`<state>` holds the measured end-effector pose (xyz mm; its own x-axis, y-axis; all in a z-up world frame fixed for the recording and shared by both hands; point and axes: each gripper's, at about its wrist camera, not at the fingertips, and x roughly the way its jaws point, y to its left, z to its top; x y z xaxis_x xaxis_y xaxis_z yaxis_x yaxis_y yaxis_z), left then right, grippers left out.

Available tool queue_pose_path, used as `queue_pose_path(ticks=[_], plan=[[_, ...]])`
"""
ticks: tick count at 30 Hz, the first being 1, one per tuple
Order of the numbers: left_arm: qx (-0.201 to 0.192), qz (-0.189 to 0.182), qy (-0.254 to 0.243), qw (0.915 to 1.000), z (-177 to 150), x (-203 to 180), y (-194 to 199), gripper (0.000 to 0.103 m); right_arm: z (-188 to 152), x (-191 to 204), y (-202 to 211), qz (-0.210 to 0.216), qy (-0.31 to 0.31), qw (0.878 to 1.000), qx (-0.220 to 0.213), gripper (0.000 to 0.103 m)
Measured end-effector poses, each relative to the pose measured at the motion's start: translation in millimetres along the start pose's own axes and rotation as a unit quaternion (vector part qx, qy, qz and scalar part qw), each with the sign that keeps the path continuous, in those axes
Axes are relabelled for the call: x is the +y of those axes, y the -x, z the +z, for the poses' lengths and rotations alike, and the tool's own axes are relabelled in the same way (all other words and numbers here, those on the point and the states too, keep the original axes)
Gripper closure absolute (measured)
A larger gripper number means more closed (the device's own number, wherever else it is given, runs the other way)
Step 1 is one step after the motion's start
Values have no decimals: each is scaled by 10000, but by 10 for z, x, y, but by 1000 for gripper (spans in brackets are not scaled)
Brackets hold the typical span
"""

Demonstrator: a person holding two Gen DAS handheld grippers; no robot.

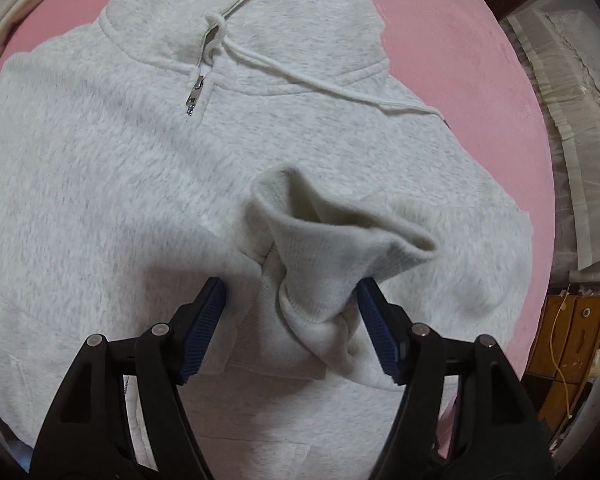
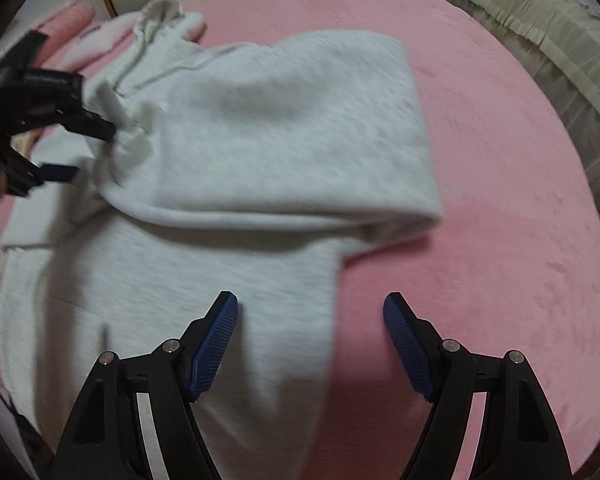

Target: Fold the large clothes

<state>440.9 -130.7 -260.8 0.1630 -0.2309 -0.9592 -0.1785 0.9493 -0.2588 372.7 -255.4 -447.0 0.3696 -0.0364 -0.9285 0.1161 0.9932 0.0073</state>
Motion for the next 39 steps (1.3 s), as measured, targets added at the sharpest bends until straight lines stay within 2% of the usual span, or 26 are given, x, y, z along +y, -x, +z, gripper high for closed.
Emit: queue_pose_path(ticks=[2, 4, 5, 9, 10, 11, 13, 15, 17, 21, 23, 25, 26, 28, 30, 32, 33, 35, 36, 38, 39], plan=[[122, -100, 18, 9999, -20, -54, 1, 31, -32, -164, -43, 131, -203, 9997, 42, 26], [204, -286, 86, 9993, -50, -62, -6, 21, -60, -296, -75, 273, -366, 9990, 10, 26], [168, -349, 104, 9992, -49, -62, -12, 21, -50, -324, -109, 292, -382, 9988, 6, 26], [-23, -48, 269, 9996, 42, -133, -167, 21, -70, -434, -155, 293, -364, 9989, -53, 26], [-93, 9, 295, 9995, 73, -139, -197, 25, -78, -466, -161, 315, -369, 9988, -74, 26], [-251, 90, 329, 9991, 105, -154, -209, 33, -78, -496, -179, 333, -383, 9987, -79, 26], [-389, 99, 271, 9988, 131, -199, -172, 91, -67, -546, -212, 361, -425, 9984, -80, 26], [-468, 11, 402, 9981, 149, -215, -91, 92, -85, -636, -230, 417, -519, 9977, -106, 26], [-642, -294, 354, 9969, 190, -265, 40, 93, -106, -734, -241, 464, -609, 9970, -145, 26], [-1296, -637, 71, 9895, 380, -486, 473, 93, -39, -797, -257, 444, -550, 9972, -237, 27], [-1663, -884, 37, 9821, 525, -490, 778, 93, -58, -847, -231, 374, -522, 9974, -335, 30], [-2089, -1106, 53, 9716, 659, -436, 1116, 93, -27, -853, -109, 324, -524, 9971, -453, 38], [-2332, -1209, 78, 9649, 720, -393, 1306, 93, -18, -857, -93, 295, -540, 9968, -502, 45], [-2694, -1272, 106, 9545, 816, -326, 1544, 94, 8, -917, -79, 293, -570, 9962, -597, 50], [-2867, -1143, 101, 9511, 898, -181, 1710, 94, 22, -926, -90, 393, -522, 9959, -634, 51], [-2880, -866, 37, 9537, 891, -24, 1812, 94, 32, -878, -98, 418, -299, 9964, -671, 51], [-2882, -590, 30, 9558, 882, 64, 1790, 94, -1, -845, -82, 359, -131, 9968, -700, 51], [-2838, -154, 50, 9587, 859, 265, 1671, 94, -65, -779, -54, 309, 112, 9967, -744, 52], [-2781, 85, 97, 9605, 835, 377, 1583, 94, -87, -760, -39, 329, 207, 9962, -781, 56], [-2532, 600, 318, 9650, 805, 651, 1324, 94, -163, -762, 0, 366, 340, 9954, -813, 59], [-2402, 721, 461, 9669, 783, 792, 1202, 94, -185, -750, 7, 366, 401, 9951, -829, 64]])
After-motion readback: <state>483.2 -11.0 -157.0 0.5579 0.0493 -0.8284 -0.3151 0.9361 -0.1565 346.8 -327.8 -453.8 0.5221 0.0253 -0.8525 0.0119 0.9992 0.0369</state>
